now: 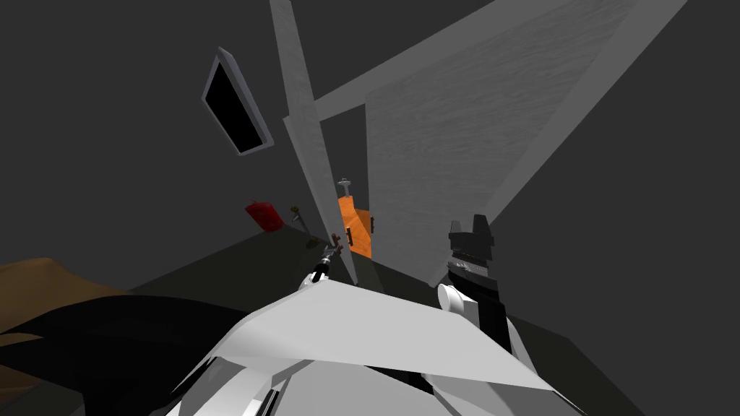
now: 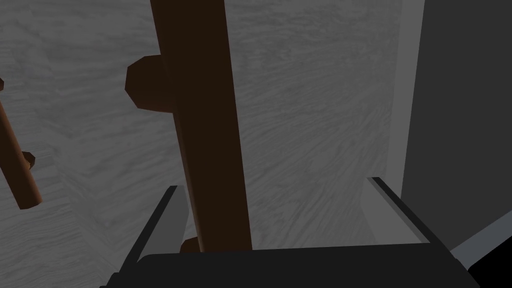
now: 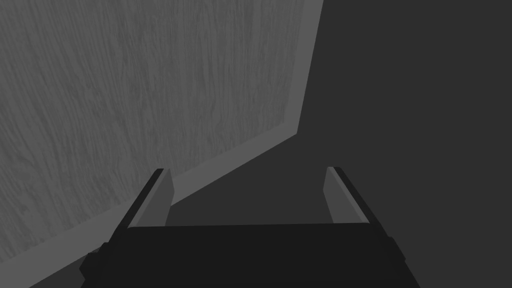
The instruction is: Pull the door open
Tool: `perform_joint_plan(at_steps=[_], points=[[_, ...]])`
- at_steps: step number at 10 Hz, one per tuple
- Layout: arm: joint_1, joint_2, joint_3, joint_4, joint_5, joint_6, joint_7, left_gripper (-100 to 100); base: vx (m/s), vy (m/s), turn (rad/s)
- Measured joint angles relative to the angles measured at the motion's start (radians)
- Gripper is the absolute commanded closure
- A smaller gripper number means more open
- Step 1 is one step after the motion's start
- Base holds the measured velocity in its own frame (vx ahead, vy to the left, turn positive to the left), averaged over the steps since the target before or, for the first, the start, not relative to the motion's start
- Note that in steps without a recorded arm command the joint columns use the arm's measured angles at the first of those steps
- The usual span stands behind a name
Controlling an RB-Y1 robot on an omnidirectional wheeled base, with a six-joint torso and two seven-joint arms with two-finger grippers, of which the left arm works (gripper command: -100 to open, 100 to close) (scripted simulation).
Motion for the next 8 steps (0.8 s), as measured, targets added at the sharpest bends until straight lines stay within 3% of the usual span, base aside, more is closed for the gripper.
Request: perform_joint_plan(at_steps=[1, 3, 5, 6, 7, 8], points=[[0.011, -0.009, -0.006, -0.027, -0.004, 0.012, 0.004, 100, -0.018, 0.002, -0.008], [0.015, -0.002, -0.005, -0.033, 0.001, 0.025, 0.015, 100, -0.042, -0.005, 0.013], [-0.013, 0.024, 0.021, 0.043, 0.019, -0.004, -0.007, 100, -0.017, 0.007, 0.014], [-0.002, 0.022, 0.018, 0.024, 0.016, 0.002, -0.001, 100, 0.012, 0.022, 0.015], [0.027, 0.006, 0.003, -0.037, 0.008, 0.03, 0.019, 100, -0.01, 0.009, 0.005], [0.02, 0.005, 0.005, -0.031, 0.009, 0.038, 0.019, 100, -0.031, -0.011, -0.01]])
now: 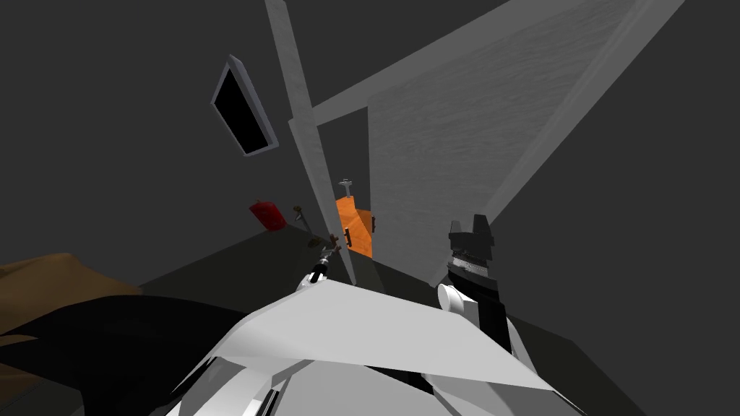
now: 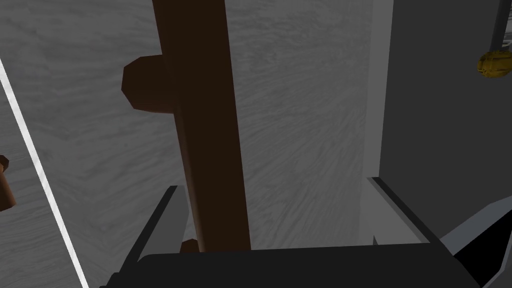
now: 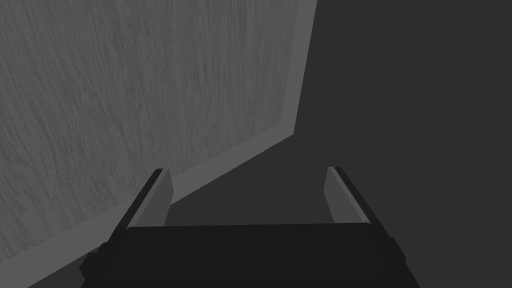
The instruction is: Pull the door open
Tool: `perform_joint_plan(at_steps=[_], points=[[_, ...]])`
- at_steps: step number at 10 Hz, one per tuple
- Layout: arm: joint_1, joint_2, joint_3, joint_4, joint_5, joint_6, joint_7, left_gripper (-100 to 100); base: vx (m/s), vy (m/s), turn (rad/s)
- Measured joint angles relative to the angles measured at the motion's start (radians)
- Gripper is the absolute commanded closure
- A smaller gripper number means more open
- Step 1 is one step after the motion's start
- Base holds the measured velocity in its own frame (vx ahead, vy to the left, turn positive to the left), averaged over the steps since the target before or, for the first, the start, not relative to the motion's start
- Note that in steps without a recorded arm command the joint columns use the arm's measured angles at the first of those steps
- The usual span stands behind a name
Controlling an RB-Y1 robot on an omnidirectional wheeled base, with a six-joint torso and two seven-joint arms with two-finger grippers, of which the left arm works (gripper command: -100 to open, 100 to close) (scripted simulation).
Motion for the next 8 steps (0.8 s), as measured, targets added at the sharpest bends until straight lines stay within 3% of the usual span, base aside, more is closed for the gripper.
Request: perform_joint_plan(at_steps=[1, 2, 4, 6, 8], points=[[-0.022, 0.012, 0.016, 0.046, 0.01, -0.014, -0.017, 100, -0.028, -0.008, -0.004], [-0.024, 0.019, 0.019, 0.054, 0.014, -0.018, -0.02, 100, -0.017, 0.011, 0.015], [0.003, 0.007, 0.006, -0.002, 0.007, 0.01, 0.001, 100, -0.016, 0.003, 0.007], [-0.009, 0.011, 0.021, 0.011, 0.02, 0.025, -0.006, 100, -0.035, -0.001, 0.014], [-0.001, 0.02, 0.028, 0.007, 0.03, 0.036, -0.001, 100, -0.028, 0.002, 0.019]])
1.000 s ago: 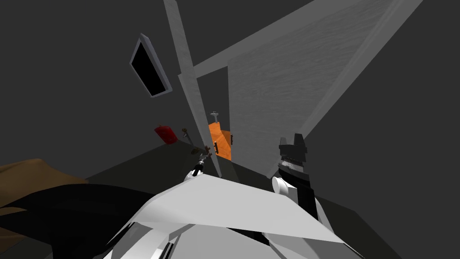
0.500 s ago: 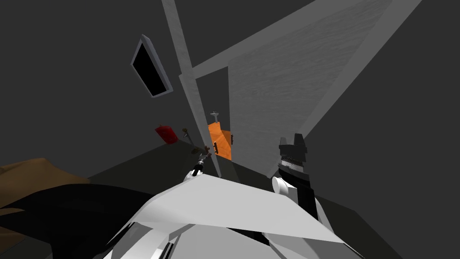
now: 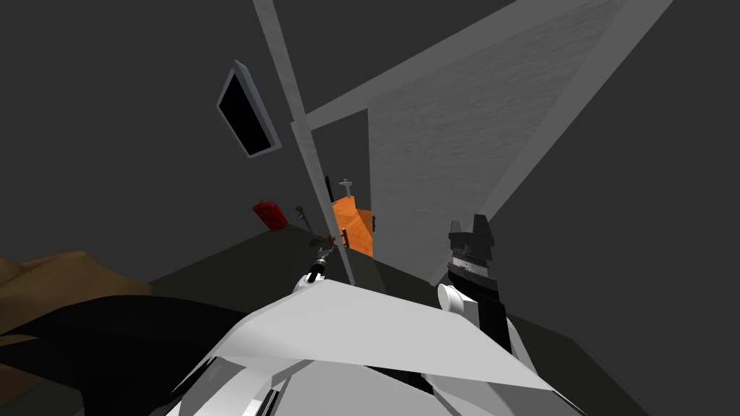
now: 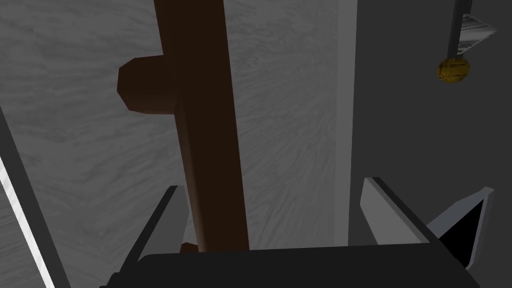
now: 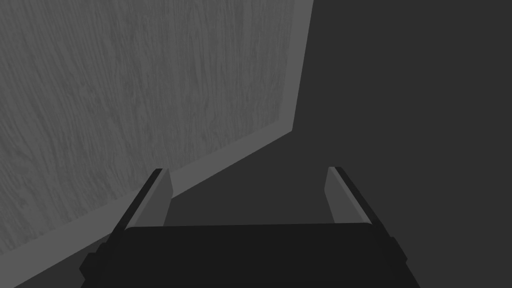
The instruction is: Pull the door open
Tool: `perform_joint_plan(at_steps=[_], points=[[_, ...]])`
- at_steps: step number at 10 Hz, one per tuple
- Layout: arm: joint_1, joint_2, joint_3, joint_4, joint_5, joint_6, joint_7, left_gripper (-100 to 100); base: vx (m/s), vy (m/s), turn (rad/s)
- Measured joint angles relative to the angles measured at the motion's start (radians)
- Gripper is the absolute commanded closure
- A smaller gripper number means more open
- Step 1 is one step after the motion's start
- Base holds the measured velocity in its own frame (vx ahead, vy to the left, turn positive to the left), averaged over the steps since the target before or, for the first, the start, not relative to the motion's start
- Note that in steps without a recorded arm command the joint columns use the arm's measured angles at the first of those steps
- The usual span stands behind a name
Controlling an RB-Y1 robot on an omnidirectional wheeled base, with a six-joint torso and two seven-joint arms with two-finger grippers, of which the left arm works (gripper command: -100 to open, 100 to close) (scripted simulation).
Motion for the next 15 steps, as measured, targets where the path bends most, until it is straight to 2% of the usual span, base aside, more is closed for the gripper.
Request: perform_joint_plan(at_steps=[3, 4, 5, 7, 8, 9, 10, 14, 15], points=[[-0.005, 0.002, 0.021, 0.014, 0.016, 0.013, -0.011, 100, -0.025, 0.005, 0.01], [0.002, 0.008, 0.017, 0.008, 0.014, 0.019, -0.003, 100, -0.026, 0.0, 0.022], [0.011, 0.006, 0.016, -0.011, 0.017, 0.037, 0.006, 100, -0.016, 0.003, 0.039], [-0.01, 0.024, 0.044, 0.038, 0.033, 0.034, -0.014, 100, -0.017, 0.009, 0.029], [-0.013, 0.028, 0.05, 0.044, 0.037, 0.036, -0.018, 100, -0.016, 0.006, 0.001], [-0.008, 0.026, 0.049, 0.031, 0.037, 0.043, -0.016, 100, -0.017, 0.007, -0.009], [-0.013, 0.032, 0.056, 0.045, 0.044, 0.043, -0.016, 100, -0.02, 0.011, -0.008], [-0.016, 0.045, 0.068, 0.049, 0.057, 0.059, -0.013, 100, -0.015, 0.0, 0.007], [-0.009, 0.037, 0.067, 0.03, 0.056, 0.066, -0.012, 100, -0.011, 0.006, -0.01]])
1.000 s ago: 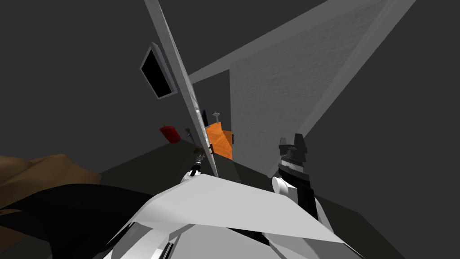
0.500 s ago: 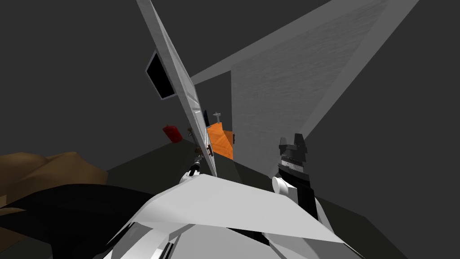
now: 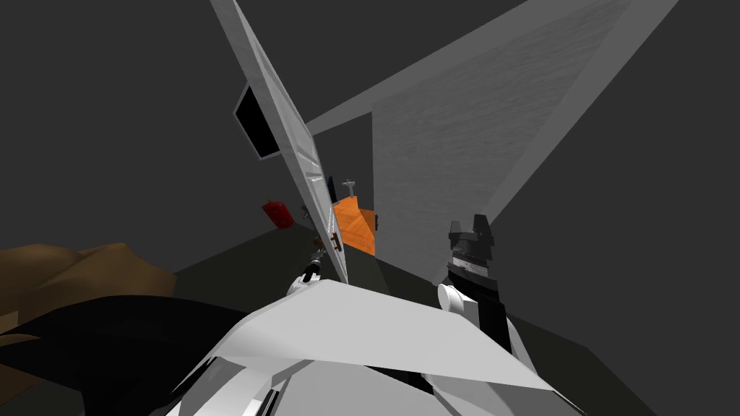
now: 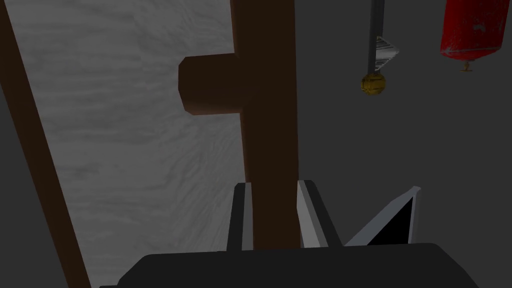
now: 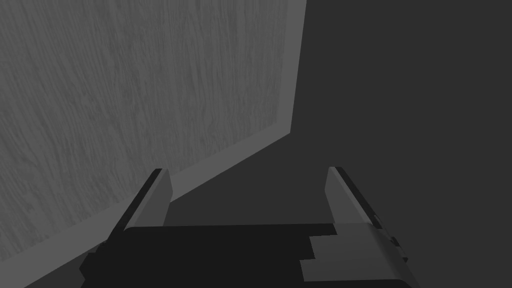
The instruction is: Pull the door open
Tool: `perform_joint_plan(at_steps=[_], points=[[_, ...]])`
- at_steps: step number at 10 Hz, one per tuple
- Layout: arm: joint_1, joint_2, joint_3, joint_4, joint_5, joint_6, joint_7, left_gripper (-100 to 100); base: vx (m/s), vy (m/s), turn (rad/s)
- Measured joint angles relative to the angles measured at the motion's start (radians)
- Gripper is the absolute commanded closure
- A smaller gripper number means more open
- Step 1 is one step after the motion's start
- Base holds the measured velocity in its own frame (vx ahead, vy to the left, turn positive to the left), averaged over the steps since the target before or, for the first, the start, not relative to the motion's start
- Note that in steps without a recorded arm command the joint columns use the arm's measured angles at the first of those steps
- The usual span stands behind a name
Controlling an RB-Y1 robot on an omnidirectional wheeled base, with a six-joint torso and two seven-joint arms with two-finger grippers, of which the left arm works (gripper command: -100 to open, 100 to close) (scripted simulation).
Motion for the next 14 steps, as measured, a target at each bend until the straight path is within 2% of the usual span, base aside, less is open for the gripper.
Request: perform_joint_plan(at_steps=[2, 3, 4, 5, 6, 7, 8, 9, 10, 11, 12, 14], points=[[0.002, 0.003, 0.003, -0.015, 0.009, 0.031, 0.011, 100, -0.028, 0.0, 0.011], [-0.002, 0.008, 0.013, 0.003, 0.015, 0.029, 0.005, 100, -0.024, 0.011, 0.005], [0.001, 0.01, 0.018, 0.003, 0.021, 0.035, 0.004, 100, -0.037, 0.015, 0.018], [-0.013, 0.024, 0.032, 0.038, 0.032, 0.035, -0.002, 100, -0.029, 0.012, 0.002], [-0.001, 0.015, 0.032, 0.015, 0.033, 0.057, 0.001, -100, -0.08, 0.112, -0.044], [0.009, 0.012, 0.017, -0.004, 0.028, 0.055, 0.01, -100, -0.094, 0.14, -0.114], [0.007, 0.014, 0.011, 0.006, 0.026, 0.038, 0.012, -100, -0.069, 0.145, -0.096], [-0.004, 0.02, 0.014, 0.04, 0.026, 0.01, 0.001, -100, -0.074, 0.149, -0.077], [0.016, 0.009, -0.004, 0.001, 0.019, 0.017, 0.012, -100, -0.085, 0.165, -0.095], [0.016, 0.012, -0.013, 0.01, 0.016, 0.007, 0.018, -100, -0.072, 0.155, -0.124], [0.009, 0.019, -0.016, 0.037, 0.014, -0.014, 0.015, -100, -0.068, 0.113, -0.068], [0.014, 0.024, -0.039, 0.041, 0.007, -0.033, 0.027, -100, -0.064, 0.135, -0.082]])
